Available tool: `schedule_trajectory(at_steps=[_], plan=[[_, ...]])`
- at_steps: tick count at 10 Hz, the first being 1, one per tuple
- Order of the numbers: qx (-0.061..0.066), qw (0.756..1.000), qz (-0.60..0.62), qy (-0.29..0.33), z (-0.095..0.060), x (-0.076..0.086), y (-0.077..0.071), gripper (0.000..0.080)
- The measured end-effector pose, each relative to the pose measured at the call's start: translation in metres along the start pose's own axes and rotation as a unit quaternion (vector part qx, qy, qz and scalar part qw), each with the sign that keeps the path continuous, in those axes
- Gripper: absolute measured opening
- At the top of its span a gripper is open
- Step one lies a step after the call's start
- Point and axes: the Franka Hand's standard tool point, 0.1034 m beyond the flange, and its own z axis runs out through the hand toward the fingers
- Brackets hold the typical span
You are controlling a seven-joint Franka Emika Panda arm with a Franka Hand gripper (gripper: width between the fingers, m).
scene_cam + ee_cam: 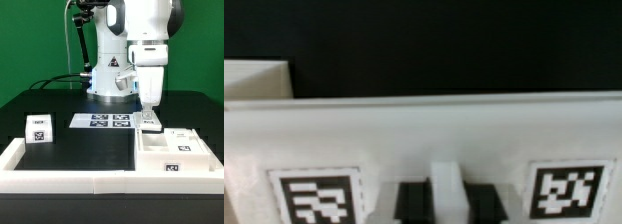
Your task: Assemble cabinet
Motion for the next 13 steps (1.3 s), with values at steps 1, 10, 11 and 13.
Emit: schedule_trajectory(at_steps=[1,10,11,13], plan=[[0.0,1.0,0.003,0.001,0.001,0.001,0.001,0.0069],[0.003,1.0,0.006,-0.001,0.002,-0.001,0.01,0.0069],[0.003,1.0,0.006,0.0,0.003,0.0,0.01,0.0069],[0.006,1.0,0.002,0.0,0.006,-0.003,0.009,0.0069]])
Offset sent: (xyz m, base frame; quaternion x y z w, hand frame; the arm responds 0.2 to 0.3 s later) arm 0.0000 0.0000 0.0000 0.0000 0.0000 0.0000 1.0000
